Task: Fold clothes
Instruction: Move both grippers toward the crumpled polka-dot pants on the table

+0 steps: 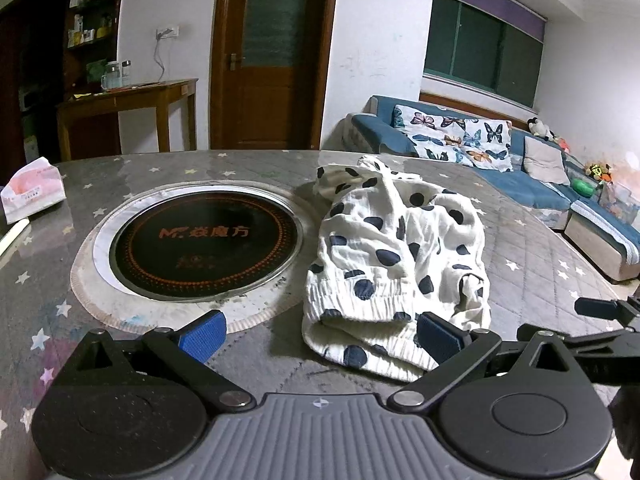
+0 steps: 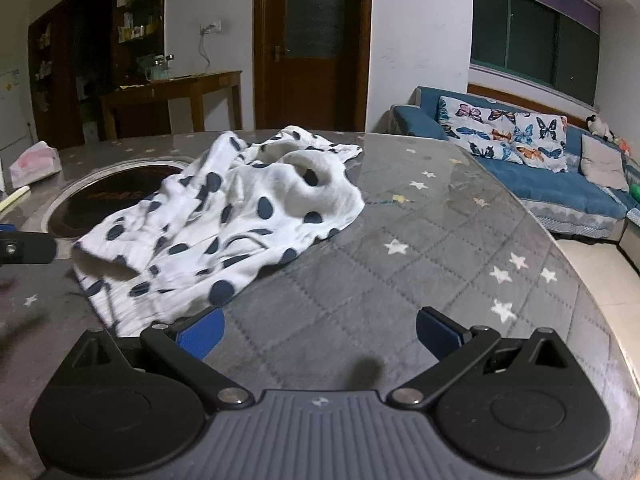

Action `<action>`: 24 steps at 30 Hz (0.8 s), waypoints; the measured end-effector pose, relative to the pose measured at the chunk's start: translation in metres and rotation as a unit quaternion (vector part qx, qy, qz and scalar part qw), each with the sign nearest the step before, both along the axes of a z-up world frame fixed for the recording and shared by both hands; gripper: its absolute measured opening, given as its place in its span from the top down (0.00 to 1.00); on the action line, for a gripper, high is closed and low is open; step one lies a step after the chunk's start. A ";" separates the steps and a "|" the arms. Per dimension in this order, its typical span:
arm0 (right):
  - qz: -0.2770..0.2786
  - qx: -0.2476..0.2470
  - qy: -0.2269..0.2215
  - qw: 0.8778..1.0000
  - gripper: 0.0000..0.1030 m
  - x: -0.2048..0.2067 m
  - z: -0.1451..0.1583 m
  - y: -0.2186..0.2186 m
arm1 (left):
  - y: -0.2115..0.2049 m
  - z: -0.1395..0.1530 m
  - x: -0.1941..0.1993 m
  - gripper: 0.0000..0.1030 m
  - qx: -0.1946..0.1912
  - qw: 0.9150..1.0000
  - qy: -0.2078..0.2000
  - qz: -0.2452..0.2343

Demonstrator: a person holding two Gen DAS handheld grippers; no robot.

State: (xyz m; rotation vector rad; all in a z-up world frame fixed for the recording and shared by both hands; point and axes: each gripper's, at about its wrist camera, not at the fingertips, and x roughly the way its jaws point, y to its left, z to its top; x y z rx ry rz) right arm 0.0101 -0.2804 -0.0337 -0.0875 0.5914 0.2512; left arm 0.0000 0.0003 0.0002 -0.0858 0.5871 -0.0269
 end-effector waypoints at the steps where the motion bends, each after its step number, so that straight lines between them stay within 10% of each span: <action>1: 0.000 0.001 -0.001 1.000 0.00 -0.001 0.000 0.000 | 0.000 0.000 0.000 0.00 -0.002 1.000 0.000 0.001; 24: 0.037 0.014 0.019 0.999 0.00 -0.028 0.010 0.030 | -0.002 0.004 -0.014 0.00 0.011 1.000 0.004 0.002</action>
